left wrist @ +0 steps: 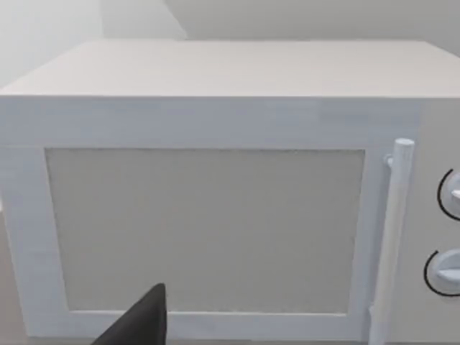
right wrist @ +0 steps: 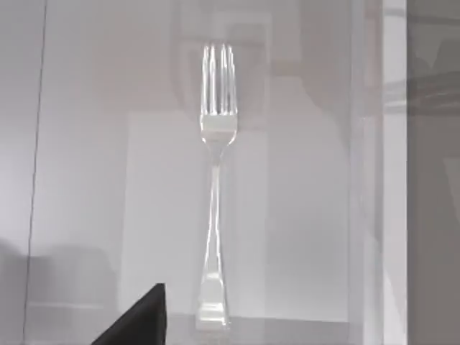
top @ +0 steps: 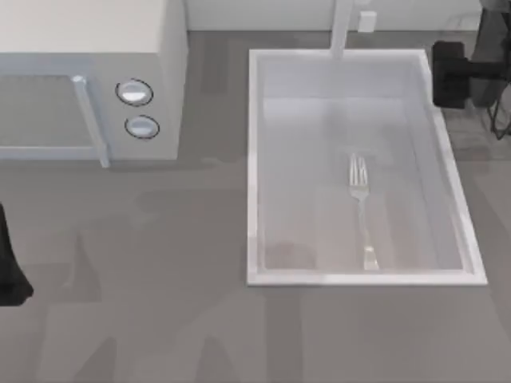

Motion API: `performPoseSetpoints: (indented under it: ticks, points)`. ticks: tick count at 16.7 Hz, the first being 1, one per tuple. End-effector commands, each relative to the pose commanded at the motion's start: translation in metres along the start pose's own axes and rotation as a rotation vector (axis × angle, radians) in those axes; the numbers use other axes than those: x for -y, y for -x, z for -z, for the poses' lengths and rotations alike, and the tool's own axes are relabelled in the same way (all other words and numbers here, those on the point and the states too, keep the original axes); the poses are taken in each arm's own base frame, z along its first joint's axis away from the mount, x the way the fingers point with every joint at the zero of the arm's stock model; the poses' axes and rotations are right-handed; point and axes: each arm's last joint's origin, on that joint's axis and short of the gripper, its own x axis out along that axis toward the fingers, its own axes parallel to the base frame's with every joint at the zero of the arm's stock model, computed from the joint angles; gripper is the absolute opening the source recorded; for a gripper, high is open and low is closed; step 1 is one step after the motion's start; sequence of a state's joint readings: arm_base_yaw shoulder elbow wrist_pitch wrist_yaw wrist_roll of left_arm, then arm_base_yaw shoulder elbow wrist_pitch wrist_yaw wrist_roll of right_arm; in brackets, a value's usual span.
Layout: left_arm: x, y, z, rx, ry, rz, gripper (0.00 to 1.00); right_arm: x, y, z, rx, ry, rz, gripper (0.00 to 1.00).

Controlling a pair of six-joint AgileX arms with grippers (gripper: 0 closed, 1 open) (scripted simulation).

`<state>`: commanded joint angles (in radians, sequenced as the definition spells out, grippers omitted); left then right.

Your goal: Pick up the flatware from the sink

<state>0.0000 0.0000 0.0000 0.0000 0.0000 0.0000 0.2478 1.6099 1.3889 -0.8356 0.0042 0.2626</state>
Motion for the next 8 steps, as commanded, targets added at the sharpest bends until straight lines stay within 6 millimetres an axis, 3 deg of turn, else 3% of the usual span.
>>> performPoseSetpoints:
  ticks: [4, 8]
  points:
    - [0.000, 0.000, 0.000, 0.000, 0.000, 0.000, 1.00, -0.034, -0.071, -0.033, -0.235, -0.004, 0.045, 1.00]
    - [0.000, 0.000, 0.000, 0.000, 0.000, 0.000, 1.00, -0.060, -0.135, -0.040, -0.406, -0.004, 0.095, 1.00]
